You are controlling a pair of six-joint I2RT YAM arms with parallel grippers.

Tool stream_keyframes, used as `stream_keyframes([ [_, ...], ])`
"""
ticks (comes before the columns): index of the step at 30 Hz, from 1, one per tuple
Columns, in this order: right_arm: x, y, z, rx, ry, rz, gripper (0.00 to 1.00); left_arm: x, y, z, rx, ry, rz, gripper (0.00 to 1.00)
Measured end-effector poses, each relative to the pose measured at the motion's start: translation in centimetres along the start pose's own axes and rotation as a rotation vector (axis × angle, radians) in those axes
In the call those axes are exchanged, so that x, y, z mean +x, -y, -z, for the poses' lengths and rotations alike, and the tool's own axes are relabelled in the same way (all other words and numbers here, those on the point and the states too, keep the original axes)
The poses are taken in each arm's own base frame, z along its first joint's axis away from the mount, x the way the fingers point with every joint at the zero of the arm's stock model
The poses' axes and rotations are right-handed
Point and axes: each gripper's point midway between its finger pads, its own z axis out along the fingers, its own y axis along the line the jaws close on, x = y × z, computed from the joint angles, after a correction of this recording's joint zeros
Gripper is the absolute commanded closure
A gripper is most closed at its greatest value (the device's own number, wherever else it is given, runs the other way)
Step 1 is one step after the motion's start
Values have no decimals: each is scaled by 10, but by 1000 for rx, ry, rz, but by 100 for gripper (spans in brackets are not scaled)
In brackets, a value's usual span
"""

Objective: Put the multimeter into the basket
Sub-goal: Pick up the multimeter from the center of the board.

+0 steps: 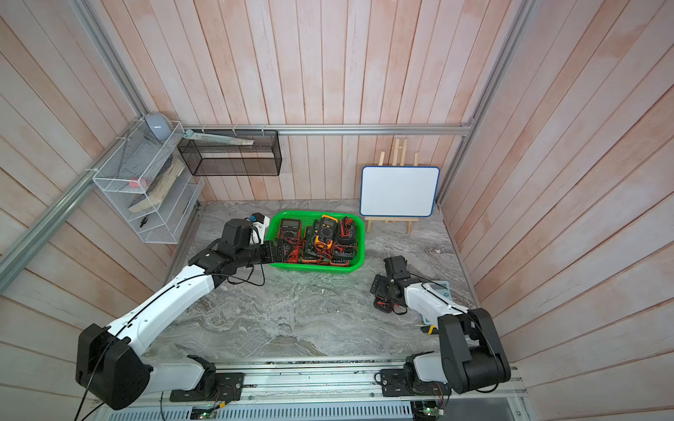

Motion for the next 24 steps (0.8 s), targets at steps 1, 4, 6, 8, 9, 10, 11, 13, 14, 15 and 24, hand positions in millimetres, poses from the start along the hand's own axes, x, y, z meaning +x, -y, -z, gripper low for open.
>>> stream_keyframes([
  [1,-1,0,-1,0,0,2,28,0,0,0,0,1,0,0],
  [4,-2,-2,0,-4,-1,3,47,0,0,0,-1,1,1,0],
  [6,-1,-4,1,-16,-6,9,57,-1,-1,0,-2,2,2,0],
  [8,1,-7,3,-28,-13,14,60,-1,-2,1,-5,4,3,0],
  [9,2,-9,6,-36,-14,19,61,-2,-3,1,-8,7,4,0],
  [10,1,-13,9,-46,-12,25,62,-3,-3,2,-11,11,4,0],
  [11,-1,-18,13,-60,-6,31,62,-4,-4,3,-14,17,5,0],
  [13,-9,-31,23,-90,14,44,62,-8,-6,7,-24,35,6,0],
  [14,-15,-40,30,-111,28,52,62,-10,-8,10,-30,45,8,0],
  [15,-21,-49,37,-132,43,58,62,-13,-9,12,-36,54,9,0],
  [24,-73,-147,119,-341,193,147,62,-27,-35,23,-105,106,45,0],
])
